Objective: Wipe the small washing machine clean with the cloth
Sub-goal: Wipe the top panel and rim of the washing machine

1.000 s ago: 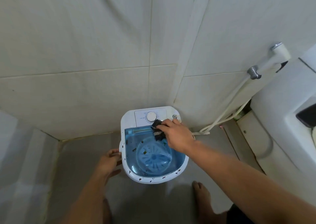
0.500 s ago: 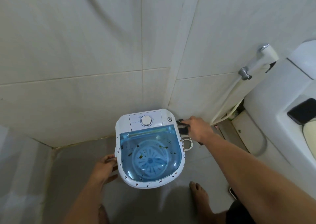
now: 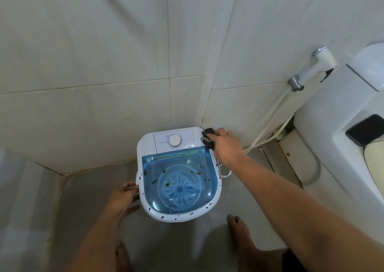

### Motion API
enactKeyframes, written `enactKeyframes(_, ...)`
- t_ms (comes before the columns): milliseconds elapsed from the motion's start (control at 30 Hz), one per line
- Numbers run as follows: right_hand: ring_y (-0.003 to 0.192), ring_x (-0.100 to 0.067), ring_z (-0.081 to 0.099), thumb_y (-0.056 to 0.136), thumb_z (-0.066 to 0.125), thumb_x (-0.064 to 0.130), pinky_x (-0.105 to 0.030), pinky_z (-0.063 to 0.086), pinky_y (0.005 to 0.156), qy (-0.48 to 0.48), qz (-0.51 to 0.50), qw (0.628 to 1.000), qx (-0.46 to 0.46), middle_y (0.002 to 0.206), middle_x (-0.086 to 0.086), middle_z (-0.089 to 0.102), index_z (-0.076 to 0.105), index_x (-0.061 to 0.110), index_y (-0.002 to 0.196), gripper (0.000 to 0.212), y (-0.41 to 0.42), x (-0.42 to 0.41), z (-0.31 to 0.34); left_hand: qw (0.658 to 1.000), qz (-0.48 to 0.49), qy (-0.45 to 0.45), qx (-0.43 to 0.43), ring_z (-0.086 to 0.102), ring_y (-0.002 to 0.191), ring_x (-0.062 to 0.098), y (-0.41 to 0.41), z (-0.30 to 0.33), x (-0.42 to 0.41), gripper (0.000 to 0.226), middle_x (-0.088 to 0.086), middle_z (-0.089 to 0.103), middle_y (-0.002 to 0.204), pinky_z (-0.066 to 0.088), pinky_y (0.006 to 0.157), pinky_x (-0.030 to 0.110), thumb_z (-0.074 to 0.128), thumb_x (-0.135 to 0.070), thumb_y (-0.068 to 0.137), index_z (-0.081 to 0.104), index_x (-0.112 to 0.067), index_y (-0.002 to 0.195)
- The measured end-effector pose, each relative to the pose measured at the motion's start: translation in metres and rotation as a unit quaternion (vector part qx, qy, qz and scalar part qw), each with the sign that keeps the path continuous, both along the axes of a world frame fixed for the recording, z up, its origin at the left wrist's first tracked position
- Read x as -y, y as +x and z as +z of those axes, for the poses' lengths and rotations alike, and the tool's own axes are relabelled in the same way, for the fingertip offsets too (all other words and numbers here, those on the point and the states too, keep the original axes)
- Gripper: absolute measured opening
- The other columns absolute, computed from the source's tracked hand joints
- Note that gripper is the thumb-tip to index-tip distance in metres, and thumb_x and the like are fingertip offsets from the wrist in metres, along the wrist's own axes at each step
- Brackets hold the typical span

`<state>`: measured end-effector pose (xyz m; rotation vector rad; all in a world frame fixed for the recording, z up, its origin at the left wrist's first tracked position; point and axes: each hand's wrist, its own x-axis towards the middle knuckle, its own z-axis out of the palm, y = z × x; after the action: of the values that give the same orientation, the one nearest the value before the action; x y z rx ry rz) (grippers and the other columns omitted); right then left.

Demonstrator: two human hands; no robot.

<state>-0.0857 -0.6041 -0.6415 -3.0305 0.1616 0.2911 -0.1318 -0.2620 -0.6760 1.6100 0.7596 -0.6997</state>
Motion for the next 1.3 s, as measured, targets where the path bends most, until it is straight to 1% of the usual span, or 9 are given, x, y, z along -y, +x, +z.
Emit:
enactKeyframes(233, 0.113, -0.029, 0.056, 0.088, 0.065, 0.05, -0.035, 0.045, 0.08, -0.064, 0.087, 0.982, -0.157, 0.122, -0.001, 0.059, 0.059, 0.043, 0.135, 0.047, -0.001, 0.039, 0.033, 1.0, -0.003, -0.008, 0.004, 0.068, 0.097, 0.025, -0.002, 0.001, -0.001, 0.015, 0.01, 0.075, 0.11, 0.054, 0.091, 0.045, 0.06, -0.013, 0.099, 0.065, -0.013, 0.113)
enactKeyframes(433, 0.11, -0.031, 0.057, 0.091, 0.065, 0.047, -0.04, 0.052, 0.084, -0.022, 0.01, 0.998, -0.061, 0.122, -0.005, 0.056, 0.055, 0.041, 0.141, 0.051, 0.044, 0.016, 0.046, 1.0, -0.004, -0.006, 0.002, 0.07, 0.107, 0.027, -0.002, 0.003, -0.002, 0.013, 0.007, 0.076, 0.11, 0.055, 0.099, 0.051, 0.062, -0.016, 0.099, 0.066, -0.017, 0.112)
enactKeyframes(500, 0.109, -0.031, 0.055, 0.091, 0.065, 0.032, -0.042, 0.052, 0.084, -0.024, 0.028, 0.998, -0.05, 0.122, -0.007, 0.054, 0.056, 0.034, 0.139, 0.049, 0.044, -0.011, 0.037, 1.0, -0.003, -0.007, 0.001, 0.07, 0.108, 0.027, -0.002, 0.003, -0.002, 0.014, 0.007, 0.076, 0.11, 0.055, 0.099, 0.05, 0.061, -0.016, 0.1, 0.066, -0.016, 0.113)
enactKeyframes(633, 0.111, -0.031, 0.05, 0.085, 0.064, 0.016, -0.04, 0.045, 0.079, -0.094, 0.085, 0.991, -0.032, 0.126, -0.009, 0.051, 0.058, 0.019, 0.132, 0.048, 0.03, -0.03, 0.029, 1.0, -0.004, -0.006, -0.004, 0.07, 0.108, 0.027, 0.001, 0.001, -0.002, 0.014, 0.006, 0.075, 0.109, 0.055, 0.099, 0.05, 0.061, -0.015, 0.1, 0.067, -0.015, 0.113)
enactKeyframes(867, 0.114, -0.029, 0.048, 0.09, 0.063, 0.02, -0.041, 0.043, 0.085, -0.142, 0.323, 0.933, -0.069, 0.128, -0.004, 0.05, 0.056, 0.038, 0.14, 0.054, 0.001, -0.001, 0.035, 1.0, 0.002, -0.008, 0.001, 0.071, 0.105, 0.027, -0.001, -0.001, -0.002, 0.012, 0.007, 0.076, 0.109, 0.055, 0.099, 0.051, 0.06, -0.015, 0.101, 0.066, -0.016, 0.111)
enactKeyframes(967, 0.111, -0.028, 0.052, 0.091, 0.062, 0.029, -0.042, 0.044, 0.087, -0.162, 0.208, 0.963, -0.058, 0.125, -0.002, 0.055, 0.058, 0.037, 0.134, 0.044, 0.011, 0.008, 0.051, 1.0, 0.004, -0.007, 0.007, 0.071, 0.1, 0.026, -0.001, 0.0, 0.0, 0.012, 0.007, 0.077, 0.106, 0.054, 0.1, 0.051, 0.059, -0.013, 0.1, 0.066, -0.015, 0.109)
enactKeyframes(1067, 0.116, -0.033, 0.05, 0.089, 0.058, 0.017, -0.046, 0.043, 0.09, -0.156, 0.062, 0.986, 0.002, 0.132, -0.008, 0.051, 0.052, 0.027, 0.139, 0.052, 0.018, 0.001, 0.052, 1.0, 0.007, -0.006, 0.009, 0.07, 0.101, 0.028, -0.002, 0.003, 0.003, 0.013, 0.008, 0.076, 0.105, 0.053, 0.101, 0.05, 0.057, -0.012, 0.101, 0.065, -0.012, 0.111)
enactKeyframes(1200, 0.117, -0.032, 0.046, 0.085, 0.063, 0.012, -0.043, 0.043, 0.089, -0.082, 0.127, 0.988, -0.016, 0.139, -0.006, 0.044, 0.044, 0.027, 0.148, 0.067, -0.003, -0.031, 0.03, 1.0, 0.009, -0.002, 0.01, 0.069, 0.109, 0.031, -0.001, 0.002, 0.002, 0.014, 0.009, 0.075, 0.11, 0.053, 0.101, 0.05, 0.057, -0.013, 0.102, 0.065, -0.013, 0.113)
enactKeyframes(1300, 0.114, -0.03, 0.047, 0.086, 0.062, 0.015, -0.043, 0.047, 0.088, -0.065, 0.112, 0.991, -0.021, 0.135, -0.003, 0.045, 0.049, 0.03, 0.144, 0.061, -0.014, -0.021, 0.018, 1.0, 0.011, -0.003, 0.007, 0.069, 0.11, 0.03, -0.001, 0.0, 0.001, 0.013, 0.009, 0.074, 0.112, 0.053, 0.101, 0.052, 0.057, -0.013, 0.102, 0.065, -0.014, 0.112)
